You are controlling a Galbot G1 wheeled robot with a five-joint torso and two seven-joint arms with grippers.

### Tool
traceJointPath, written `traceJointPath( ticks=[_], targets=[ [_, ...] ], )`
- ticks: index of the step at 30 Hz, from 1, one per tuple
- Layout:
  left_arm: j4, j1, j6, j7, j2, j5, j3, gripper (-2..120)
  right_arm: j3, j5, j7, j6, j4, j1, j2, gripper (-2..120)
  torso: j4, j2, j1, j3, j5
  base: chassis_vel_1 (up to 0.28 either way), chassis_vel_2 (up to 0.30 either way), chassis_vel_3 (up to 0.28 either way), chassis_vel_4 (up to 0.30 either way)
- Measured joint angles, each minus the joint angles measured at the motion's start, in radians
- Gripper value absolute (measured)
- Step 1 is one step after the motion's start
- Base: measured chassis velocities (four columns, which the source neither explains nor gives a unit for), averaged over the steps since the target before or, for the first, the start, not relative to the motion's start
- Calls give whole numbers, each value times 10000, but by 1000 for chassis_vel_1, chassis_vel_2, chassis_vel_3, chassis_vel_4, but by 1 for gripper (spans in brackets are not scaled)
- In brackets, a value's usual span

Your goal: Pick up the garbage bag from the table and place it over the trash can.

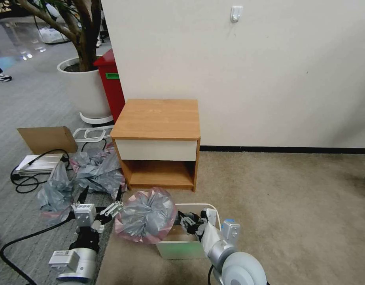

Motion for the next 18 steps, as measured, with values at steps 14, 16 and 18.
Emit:
traceJointPath(
  ticks=[14,16,18],
  targets=[
    [-282,630,696,4807,809,115,153,100,172,-868,-125,376,255,68,-13,100,-1,0,0,0,-1,0,0,0,0],
    [-338,621,657,5364,819,-236,179,100,230,-1183,-199,572,244,57,73,100,0,0,0,0,0,0,0,0,0],
    [-348,617,668,5578,823,-454,235,100,276,-1308,-236,665,244,40,118,100,0,0,0,0,0,0,0,0,0]
  ],
)
